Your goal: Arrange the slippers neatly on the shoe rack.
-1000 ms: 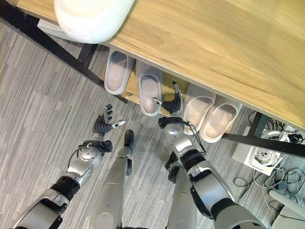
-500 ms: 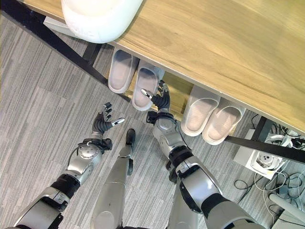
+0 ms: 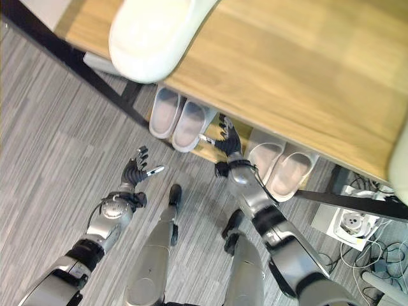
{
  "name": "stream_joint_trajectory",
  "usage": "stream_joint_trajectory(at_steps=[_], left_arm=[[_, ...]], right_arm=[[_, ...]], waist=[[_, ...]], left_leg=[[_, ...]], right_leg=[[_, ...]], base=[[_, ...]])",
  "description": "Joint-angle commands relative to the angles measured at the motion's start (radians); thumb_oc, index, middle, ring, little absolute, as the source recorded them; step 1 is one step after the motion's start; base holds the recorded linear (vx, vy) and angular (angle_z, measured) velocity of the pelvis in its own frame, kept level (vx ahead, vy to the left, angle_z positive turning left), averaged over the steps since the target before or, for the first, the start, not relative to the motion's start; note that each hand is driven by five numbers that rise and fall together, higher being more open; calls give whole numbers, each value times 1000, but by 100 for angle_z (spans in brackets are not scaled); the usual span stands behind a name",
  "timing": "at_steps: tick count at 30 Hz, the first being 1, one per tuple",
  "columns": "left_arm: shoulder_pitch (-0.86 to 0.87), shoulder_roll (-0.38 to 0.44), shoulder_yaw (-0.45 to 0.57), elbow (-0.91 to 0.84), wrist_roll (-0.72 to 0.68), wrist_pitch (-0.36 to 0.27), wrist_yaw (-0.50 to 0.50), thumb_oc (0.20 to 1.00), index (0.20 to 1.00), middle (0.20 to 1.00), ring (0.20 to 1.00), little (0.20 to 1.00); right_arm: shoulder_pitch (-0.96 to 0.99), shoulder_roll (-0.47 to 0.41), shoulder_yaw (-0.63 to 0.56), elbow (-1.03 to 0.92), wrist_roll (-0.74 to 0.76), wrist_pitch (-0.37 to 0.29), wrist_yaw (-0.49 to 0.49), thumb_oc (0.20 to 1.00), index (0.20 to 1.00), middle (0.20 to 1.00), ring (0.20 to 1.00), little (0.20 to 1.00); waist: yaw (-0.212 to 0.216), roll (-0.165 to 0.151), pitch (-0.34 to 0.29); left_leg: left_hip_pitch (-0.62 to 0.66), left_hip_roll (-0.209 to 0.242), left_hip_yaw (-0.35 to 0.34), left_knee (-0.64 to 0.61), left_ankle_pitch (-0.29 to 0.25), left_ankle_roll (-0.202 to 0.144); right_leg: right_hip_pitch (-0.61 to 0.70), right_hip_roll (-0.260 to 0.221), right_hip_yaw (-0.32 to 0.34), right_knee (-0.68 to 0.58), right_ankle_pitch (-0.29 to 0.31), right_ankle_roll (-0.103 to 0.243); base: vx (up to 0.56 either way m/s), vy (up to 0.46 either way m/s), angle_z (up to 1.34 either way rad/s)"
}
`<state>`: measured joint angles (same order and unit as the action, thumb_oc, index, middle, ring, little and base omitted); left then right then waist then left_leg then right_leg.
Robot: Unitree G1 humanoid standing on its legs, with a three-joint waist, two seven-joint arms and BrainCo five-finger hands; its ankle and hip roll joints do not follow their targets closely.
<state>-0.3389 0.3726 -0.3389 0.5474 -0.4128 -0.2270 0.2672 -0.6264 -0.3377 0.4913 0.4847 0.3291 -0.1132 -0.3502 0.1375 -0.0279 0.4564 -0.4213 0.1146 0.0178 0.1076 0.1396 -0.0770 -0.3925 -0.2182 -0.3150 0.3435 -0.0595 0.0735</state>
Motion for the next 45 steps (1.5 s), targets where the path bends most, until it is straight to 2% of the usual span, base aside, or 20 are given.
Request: stream_joint_trajectory(at_steps=[1,2,3,4,5,8,11,14,18,22,25,29,30,31,34,36,39,42,43,45], left_arm=[[-11,-8,3,-4,22,-9,-7,1000,1000,1000,1000,1000],[10,-11,12,-6,28,-4,-15,1000,1000,1000,1000,1000],[64,-17,34,-17,46,4,-43,1000,1000,1000,1000,1000],[65,-17,34,-17,46,4,-43,1000,1000,1000,1000,1000],[117,-20,45,-37,77,3,-69,1000,1000,1000,1000,1000],[149,-14,55,-55,100,3,-85,1000,1000,1000,1000,1000],[218,8,65,-134,158,-4,-120,1000,1000,1000,1000,1000],[253,27,65,-194,177,-4,-149,1000,1000,1000,1000,1000],[314,82,26,-335,244,-3,-252,1000,1000,1000,1000,1000],[306,98,-16,-405,254,7,-297,1000,1000,1000,1000,1000],[248,98,-83,-466,249,19,-341,1000,1000,1000,1000,1000],[174,112,-135,-531,252,22,-376,1000,1000,1000,1000,1000],[115,139,-180,-596,251,23,-418,1000,1000,1000,1000,1000],[112,141,-180,-597,250,25,-418,1000,1000,1000,1000,1000],[56,195,-243,-711,152,46,-520,1000,1000,1000,1000,1000],[-13,267,-294,-858,10,76,-619,1000,1000,1000,1000,1000],[-47,285,-303,-913,-50,86,-639,1000,1000,1000,1000,1000],[-85,281,-273,-965,-103,68,-623,1000,1000,1000,1000,1000],[-89,264,-246,-973,-113,55,-603,1000,1000,1000,1000,1000],[-71,195,-122,-956,-78,-17,-488,1000,1000,1000,1000,1000]], right_arm=[[6,32,-37,-19,-221,30,-12,1000,1000,1000,1000,1000],[50,26,-41,-59,-247,33,2,1000,1000,1000,1000,1000],[179,9,-56,-180,-247,4,66,1000,1000,1000,1000,1000],[179,9,-56,-180,-247,4,66,1000,1000,1000,1000,1000],[314,-26,-84,-317,-226,-40,129,1000,1000,1000,1000,1000],[405,-52,-109,-396,-253,-57,158,1000,1000,1000,1000,1000],[636,-93,-165,-547,-261,-105,230,1000,1000,1000,1000,1000],[720,-111,-187,-568,-272,-106,256,1000,1000,1000,1000,1000],[852,-134,-249,-489,-274,-89,301,1000,1000,1000,1000,1000],[843,-115,-275,-380,-246,-78,293,1000,1000,1000,1000,1000],[785,-100,-282,-232,-244,-57,264,1000,1000,1000,1000,1000],[734,-98,-288,-133,-262,-38,236,1000,1000,1000,1000,1000],[702,-98,-297,-70,-261,-28,219,1000,1000,1000,1000,1000],[699,-96,-298,-67,-261,-29,219,1000,1000,1000,1000,1000],[641,-92,-286,10,-262,-12,215,1000,1000,1000,1000,1000],[614,-101,-262,32,-281,-7,224,1000,1000,1000,1000,1000],[611,-103,-254,42,-291,-8,227,1000,1000,1000,1000,1000],[610,-94,-241,49,-299,-10,234,1000,1000,1000,1000,1000],[612,-87,-240,54,-300,-10,234,1000,1000,1000,1000,1000],[616,-74,-235,54,-299,-13,228,1000,1000,1000,1000,1000]], waist=[[-7,-24,-75],[-16,-27,-93],[-40,-28,-149],[-39,-28,-149],[-69,-25,-192],[-85,-17,-214],[-135,6,-258],[-155,14,-270],[-192,28,-288],[-202,35,-298],[-203,44,-305],[-203,51,-308],[-202,57,-311],[-201,56,-308],[-194,65,-315],[-186,65,-322],[-183,63,-325],[-176,60,-331],[-172,57,-334],[-163,49,-337]], left_leg=[[57,-8,17,-20,-127,-19],[88,-6,28,-48,-118,-22],[162,-1,55,-122,-94,-28],[163,-1,55,-123,-94,-28],[230,-1,83,-167,-85,-34],[271,0,97,-188,-84,-36],[320,-1,127,-195,-94,-43],[333,1,142,-195,-99,-44],[361,7,169,-195,-114,-43],[378,10,183,-195,-124,-40],[386,8,183,-195,-131,-37],[385,7,178,-195,-132,-37],[384,5,174,-195,-133,-39],[384,5,173,-195,-133,-39],[389,6,169,-195,-136,-40],[394,8,168,-195,-136,-42],[398,9,166,-195,-136,-43],[402,8,163,-195,-137,-45],[405,7,160,-195,-137,-45],[407,7,153,-195,-137,-48]], right_leg=[[103,-23,42,-181,47,94],[130,-20,45,-212,61,100],[188,-16,47,-282,87,111],[189,-16,47,-283,87,111],[235,-16,55,-327,101,121],[266,-13,61,-347,102,124],[306,-10,83,-381,106,130],[314,-8,95,-390,109,132],[318,-2,121,-401,111,137],[320,1,136,-402,111,138],[327,-1,138,-409,114,138],[331,-2,136,-415,113,139],[336,-3,131,-420,113,140],[337,-3,130,-420,113,140],[348,-2,128,-424,107,138],[360,1,120,-427,103,139],[369,3,117,-428,101,139],[380,4,110,-430,97,137],[383,4,107,-430,96,137],[392,5,100,-431,91,133]], base=[[131,-15,-40],[211,-3,-33],[180,0,-34],[240,-12,-37],[108,-12,-25],[121,-16,-19],[85,-20,-20],[44,-25,-24],[30,-16,-26],[42,-21,-29],[19,-24,-4],[0,0,0],[2,-19,4],[0,0,0],[6,-14,0],[17,-45,4],[0,0,0],[21,-18,2],[31,-31,4],[33,-35,11]])
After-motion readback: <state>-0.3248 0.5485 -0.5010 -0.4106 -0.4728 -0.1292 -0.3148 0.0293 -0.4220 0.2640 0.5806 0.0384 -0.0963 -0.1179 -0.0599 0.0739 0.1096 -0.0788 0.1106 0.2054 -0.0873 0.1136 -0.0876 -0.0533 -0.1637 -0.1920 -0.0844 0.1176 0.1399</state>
